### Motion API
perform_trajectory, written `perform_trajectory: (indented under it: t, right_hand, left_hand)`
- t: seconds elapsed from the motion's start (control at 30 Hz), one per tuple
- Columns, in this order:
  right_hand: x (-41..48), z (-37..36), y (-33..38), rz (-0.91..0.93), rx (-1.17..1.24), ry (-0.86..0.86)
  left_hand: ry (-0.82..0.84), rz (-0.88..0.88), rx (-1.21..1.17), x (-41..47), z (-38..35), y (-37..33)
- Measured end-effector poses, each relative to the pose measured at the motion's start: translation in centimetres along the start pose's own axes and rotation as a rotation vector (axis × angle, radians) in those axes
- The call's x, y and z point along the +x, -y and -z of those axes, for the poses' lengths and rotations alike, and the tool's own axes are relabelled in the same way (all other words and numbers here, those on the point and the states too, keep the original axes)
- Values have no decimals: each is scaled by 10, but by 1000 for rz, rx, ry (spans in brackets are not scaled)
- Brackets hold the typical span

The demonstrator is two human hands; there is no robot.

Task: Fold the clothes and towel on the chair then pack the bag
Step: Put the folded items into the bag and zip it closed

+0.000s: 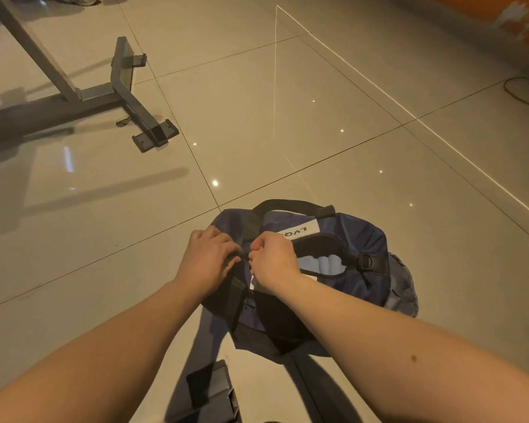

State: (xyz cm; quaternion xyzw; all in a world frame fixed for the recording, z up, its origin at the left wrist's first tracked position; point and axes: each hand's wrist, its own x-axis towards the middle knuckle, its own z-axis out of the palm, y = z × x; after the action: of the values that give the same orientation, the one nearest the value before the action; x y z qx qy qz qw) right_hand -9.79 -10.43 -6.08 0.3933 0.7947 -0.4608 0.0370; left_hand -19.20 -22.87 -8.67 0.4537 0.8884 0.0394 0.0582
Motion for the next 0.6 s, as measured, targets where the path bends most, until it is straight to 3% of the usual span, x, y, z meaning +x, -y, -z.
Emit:
perform_trajectory:
  t: [0.23, 0.4, 0.6]
  right_hand:
    - [-4, 17, -9, -11, -75, -34]
    - [-5, 23, -12, -30, -78, -62]
    - [-11, 40, -17, -28, -91, -64]
  left_hand:
    - [31, 130, 72, 6, 5, -1]
    - [10, -58, 9, 6, 4, -25]
    - [70, 7, 106, 13, 10, -27]
